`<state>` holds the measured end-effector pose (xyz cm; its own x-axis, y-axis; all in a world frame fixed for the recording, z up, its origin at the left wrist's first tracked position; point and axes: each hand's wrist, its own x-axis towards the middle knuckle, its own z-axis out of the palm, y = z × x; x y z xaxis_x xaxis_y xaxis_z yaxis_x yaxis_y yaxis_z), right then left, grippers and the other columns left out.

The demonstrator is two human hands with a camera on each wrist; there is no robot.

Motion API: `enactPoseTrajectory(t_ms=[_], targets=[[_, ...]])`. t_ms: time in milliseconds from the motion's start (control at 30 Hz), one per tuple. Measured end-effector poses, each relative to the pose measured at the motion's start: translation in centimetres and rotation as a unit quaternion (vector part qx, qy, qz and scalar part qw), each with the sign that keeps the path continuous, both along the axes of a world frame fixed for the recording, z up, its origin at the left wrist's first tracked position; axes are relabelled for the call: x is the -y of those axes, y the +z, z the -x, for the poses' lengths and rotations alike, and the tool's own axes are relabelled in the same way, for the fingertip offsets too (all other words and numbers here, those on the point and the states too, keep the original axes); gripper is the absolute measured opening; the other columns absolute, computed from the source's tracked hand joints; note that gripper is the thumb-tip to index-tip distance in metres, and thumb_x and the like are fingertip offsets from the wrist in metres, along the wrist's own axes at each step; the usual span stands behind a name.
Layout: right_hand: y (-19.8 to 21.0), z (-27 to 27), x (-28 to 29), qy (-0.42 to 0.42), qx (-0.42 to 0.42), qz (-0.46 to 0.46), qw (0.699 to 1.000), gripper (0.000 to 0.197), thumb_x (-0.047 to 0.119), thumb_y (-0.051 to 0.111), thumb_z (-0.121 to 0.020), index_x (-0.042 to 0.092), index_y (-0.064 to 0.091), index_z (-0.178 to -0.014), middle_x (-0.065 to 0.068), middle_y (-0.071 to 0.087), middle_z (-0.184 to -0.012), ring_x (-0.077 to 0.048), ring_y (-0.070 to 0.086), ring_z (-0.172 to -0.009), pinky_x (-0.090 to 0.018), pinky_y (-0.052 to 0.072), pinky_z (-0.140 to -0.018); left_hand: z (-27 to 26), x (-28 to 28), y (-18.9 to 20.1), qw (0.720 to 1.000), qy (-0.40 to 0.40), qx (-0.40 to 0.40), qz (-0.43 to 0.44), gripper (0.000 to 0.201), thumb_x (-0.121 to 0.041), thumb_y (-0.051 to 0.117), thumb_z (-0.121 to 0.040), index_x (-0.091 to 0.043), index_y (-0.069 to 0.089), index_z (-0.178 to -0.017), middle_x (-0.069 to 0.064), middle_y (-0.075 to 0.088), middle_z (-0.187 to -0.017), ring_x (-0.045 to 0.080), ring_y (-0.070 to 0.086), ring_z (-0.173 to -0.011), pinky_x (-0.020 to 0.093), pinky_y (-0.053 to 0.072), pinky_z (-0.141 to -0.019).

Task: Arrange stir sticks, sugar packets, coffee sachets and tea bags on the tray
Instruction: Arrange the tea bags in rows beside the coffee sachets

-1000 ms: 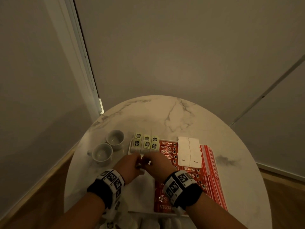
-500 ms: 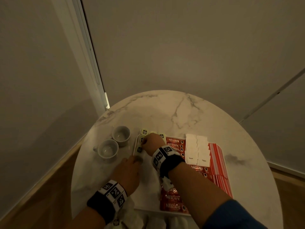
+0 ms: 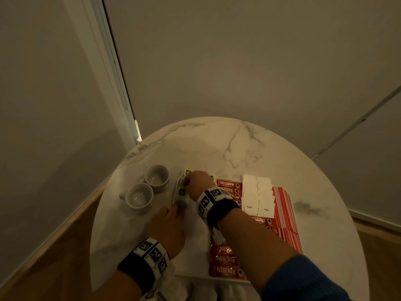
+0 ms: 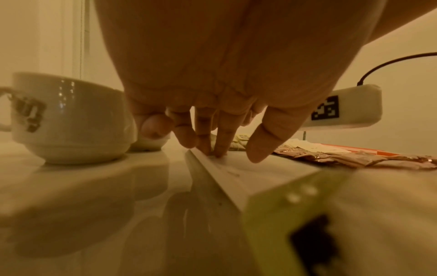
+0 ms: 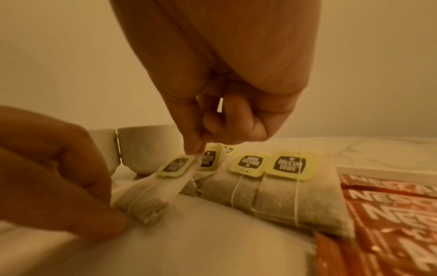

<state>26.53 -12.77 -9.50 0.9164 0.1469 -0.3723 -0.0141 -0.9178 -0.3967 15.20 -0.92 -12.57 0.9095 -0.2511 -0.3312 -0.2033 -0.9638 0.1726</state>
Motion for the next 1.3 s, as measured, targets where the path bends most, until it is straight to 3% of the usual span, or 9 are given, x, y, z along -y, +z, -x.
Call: enactPoseTrajectory(t_ms=[167, 300, 400, 500, 667, 867, 1033, 1167, 1300], targets=[[1.9, 1.1, 1.1, -0.022, 0.022, -0.036, 0.999, 0.022, 0.016, 0.053, -0.091, 0.012, 0.072, -0.103, -0.008, 0.067, -0.109, -0.024, 0.061, -0.099, -0.032, 0.049, -0.087, 0.4, -0.1, 1.1, 0.998, -0.009, 0.035, 0.057, 0.053, -0.035, 0.043, -0.089, -0.024, 0.036, -0.14, -0.002, 0.031, -0.144, 0.023, 0.034, -0.122, 0.035, 0.04, -0.099], [3.7, 4.5, 2.7, -0.047, 0.041, -0.109, 0.992, 0.018, 0.025, 0.064, -0.088, 0.018, 0.07, -0.103, 0.001, 0.065, -0.098, -0.013, 0.058, -0.086, -0.029, 0.05, -0.082, 1.1, -0.9, 2.4, 0.979, 0.003, 0.041, 0.2, 0.049, -0.029, 0.051, -0.091, -0.024, 0.041, -0.139, -0.004, 0.041, -0.137, 0.018, 0.04, -0.119, 0.031, 0.039, -0.1], [5.2, 9.1, 4.0, 0.001, 0.008, -0.145, 0.989, 0.023, 0.027, 0.064, -0.089, 0.022, 0.065, -0.112, 0.011, 0.061, -0.094, -0.004, 0.057, -0.083, -0.023, 0.051, -0.084, 2.2, -2.1, 3.1, 0.971, 0.004, 0.026, 0.239, 0.042, -0.03, 0.055, -0.091, -0.026, 0.047, -0.132, -0.009, 0.045, -0.128, 0.01, 0.041, -0.118, 0.021, 0.035, -0.099], [5.6, 14.3, 5.1, 0.07, -0.041, -0.106, 0.991, 0.029, 0.033, 0.062, -0.09, 0.027, 0.06, -0.118, 0.014, 0.057, -0.095, -0.001, 0.055, -0.085, -0.021, 0.05, -0.084, 4.1, -3.4, 3.4, 0.976, -0.014, 0.005, 0.216, 0.042, -0.036, 0.06, -0.087, -0.026, 0.05, -0.126, -0.009, 0.045, -0.122, 0.01, 0.04, -0.116, 0.022, 0.036, -0.099], [3.6, 20.9, 6.3, 0.111, -0.044, -0.066, 0.991, 0.031, 0.033, 0.065, -0.088, 0.029, 0.061, -0.118, 0.01, 0.059, -0.102, -0.004, 0.056, -0.088, -0.018, 0.047, -0.083, 7.6, -5.0, 3.5, 0.989, 0.013, 0.019, 0.145, 0.068, -0.056, 0.062, -0.071, -0.026, 0.04, -0.128, -0.006, 0.033, -0.123, 0.014, 0.039, -0.114, 0.029, 0.043, -0.095], [1.6, 24.2, 4.7, 0.158, 0.011, -0.035, 0.987, 0.039, 0.031, 0.056, -0.091, 0.026, 0.053, -0.13, 0.003, 0.052, -0.119, -0.015, 0.049, -0.11, -0.026, 0.042, -0.091, 10.8, -6.8, 2.3, 0.997, 0.034, -0.004, 0.069, 0.093, -0.077, 0.038, -0.053, -0.024, 0.04, -0.129, -0.001, 0.035, -0.126, 0.02, 0.042, -0.114, 0.035, 0.046, -0.087], [-0.2, 24.8, 1.8, 0.214, 0.05, -0.004, 0.975, 0.038, 0.027, 0.05, -0.091, 0.025, 0.047, -0.129, -0.003, 0.047, -0.119, -0.024, 0.048, -0.105, -0.036, 0.046, -0.081, 12.1, -6.1, 1.2, 0.992, 0.046, -0.061, 0.099, 0.074, -0.068, 0.045, -0.071, -0.027, 0.036, -0.133, -0.004, 0.033, -0.127, 0.018, 0.037, -0.118, 0.032, 0.042, -0.097], [-0.9, 24.3, 0.0, 0.233, 0.056, 0.058, 0.969, 0.03, 0.02, 0.052, -0.09, 0.013, 0.044, -0.119, -0.013, 0.044, -0.116, -0.035, 0.05, -0.1, -0.041, 0.043, -0.069, 12.5, -4.9, 0.7, 0.994, 0.063, -0.035, 0.082, 0.059, -0.048, 0.048, -0.089, -0.025, 0.029, -0.14, -0.004, 0.031, -0.137, 0.016, 0.033, -0.126, 0.033, 0.04, -0.101], [-1.3, 24.0, -0.3, 0.225, 0.056, 0.069, 0.97, 0.027, 0.024, 0.054, -0.092, 0.015, 0.047, -0.115, -0.011, 0.043, -0.115, -0.032, 0.049, -0.099, -0.039, 0.045, -0.071, 12.1, -4.2, 1.0, 0.994, 0.076, 0.002, 0.081, 0.048, -0.044, 0.044, -0.093, -0.023, 0.036, -0.136, -0.003, 0.039, -0.134, 0.015, 0.04, -0.121, 0.029, 0.039, -0.101]])
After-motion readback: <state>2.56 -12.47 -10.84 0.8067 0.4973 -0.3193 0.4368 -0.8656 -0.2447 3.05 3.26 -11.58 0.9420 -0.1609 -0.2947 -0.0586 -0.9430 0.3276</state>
